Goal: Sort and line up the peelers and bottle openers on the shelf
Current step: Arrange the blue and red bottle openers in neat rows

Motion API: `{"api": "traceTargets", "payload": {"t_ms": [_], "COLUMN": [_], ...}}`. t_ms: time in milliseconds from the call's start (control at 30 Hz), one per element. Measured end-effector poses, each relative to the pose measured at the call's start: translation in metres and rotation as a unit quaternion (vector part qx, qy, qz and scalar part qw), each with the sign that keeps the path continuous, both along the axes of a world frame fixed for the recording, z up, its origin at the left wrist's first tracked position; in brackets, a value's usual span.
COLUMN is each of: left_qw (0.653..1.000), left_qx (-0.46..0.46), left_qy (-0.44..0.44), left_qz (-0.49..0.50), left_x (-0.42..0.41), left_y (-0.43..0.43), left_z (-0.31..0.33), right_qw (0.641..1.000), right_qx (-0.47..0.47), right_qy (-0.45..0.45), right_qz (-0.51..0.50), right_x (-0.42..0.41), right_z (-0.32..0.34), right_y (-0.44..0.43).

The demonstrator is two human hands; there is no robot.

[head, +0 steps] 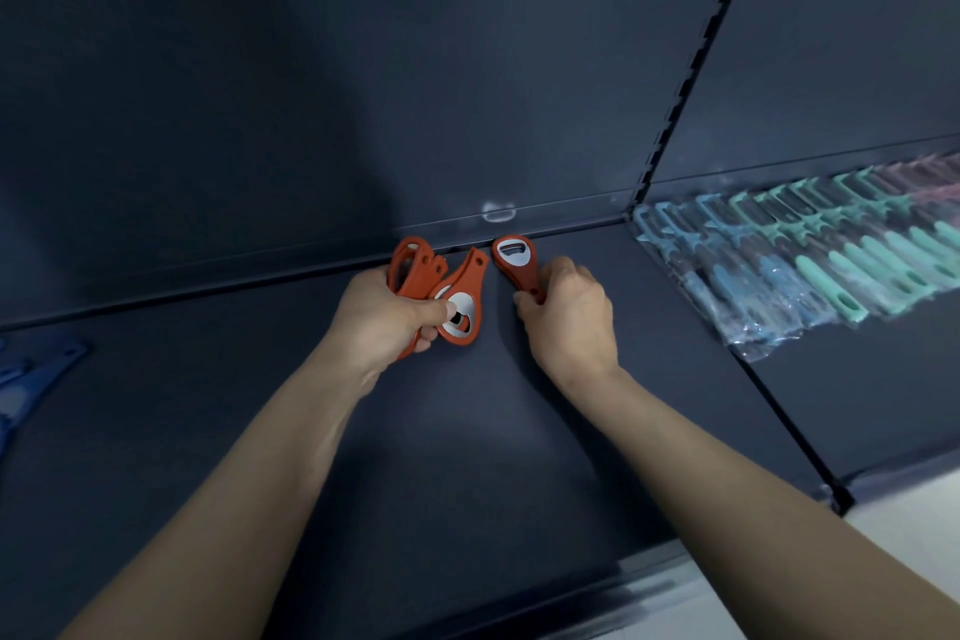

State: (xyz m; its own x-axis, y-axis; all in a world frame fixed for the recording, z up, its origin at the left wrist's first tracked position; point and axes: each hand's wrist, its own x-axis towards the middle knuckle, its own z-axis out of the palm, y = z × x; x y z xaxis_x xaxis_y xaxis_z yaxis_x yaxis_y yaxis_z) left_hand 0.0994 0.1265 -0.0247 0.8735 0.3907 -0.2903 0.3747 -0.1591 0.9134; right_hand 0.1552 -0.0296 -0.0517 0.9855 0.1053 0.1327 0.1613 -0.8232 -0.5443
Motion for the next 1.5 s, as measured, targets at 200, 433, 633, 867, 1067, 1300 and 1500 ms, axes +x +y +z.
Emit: {"api": "traceTargets", "payload": {"t_ms": [200, 433, 633, 867, 1067, 1300, 1500], "left_qw": [1.0, 0.996, 0.995, 1.0, 0.998, 0.998, 0.999], "left_qx": [-0.008, 0.005, 0.01, 0.015, 0.029, 0.044, 0.039], "left_qy": [0.004, 0.022, 0.03, -0.008, -0.054, 0.009, 0.0], "left_qz": [-0.011, -0.088, -0.089, 0.004, 0.023, -0.044, -0.036], "left_x": [0.001, 0.002, 0.012, 0.024, 0.025, 0.009, -0.002], "left_y": [0.001, 0.014, 0.024, 0.027, 0.027, 0.034, 0.04], "left_z": [-0.001, 0.003, 0.008, -0.003, -0.005, -0.006, -0.006], "right_qw": [1.0, 0.986, 0.947, 0.948, 0.981, 0.984, 0.984], "right_qx": [-0.007, -0.021, -0.105, -0.184, -0.14, -0.147, -0.156], "right_qy": [0.006, -0.091, -0.041, -0.022, 0.009, -0.016, -0.035], "right_qz": [0.01, 0.141, 0.3, 0.258, 0.136, 0.097, 0.083], "right_x": [0.001, 0.008, 0.019, 0.001, -0.01, -0.017, -0.022], "right_z": [0.0, 0.011, 0.023, 0.021, 0.016, 0.01, 0.008], "right_y": [0.0, 0.003, 0.005, 0.01, 0.022, 0.03, 0.033]}}
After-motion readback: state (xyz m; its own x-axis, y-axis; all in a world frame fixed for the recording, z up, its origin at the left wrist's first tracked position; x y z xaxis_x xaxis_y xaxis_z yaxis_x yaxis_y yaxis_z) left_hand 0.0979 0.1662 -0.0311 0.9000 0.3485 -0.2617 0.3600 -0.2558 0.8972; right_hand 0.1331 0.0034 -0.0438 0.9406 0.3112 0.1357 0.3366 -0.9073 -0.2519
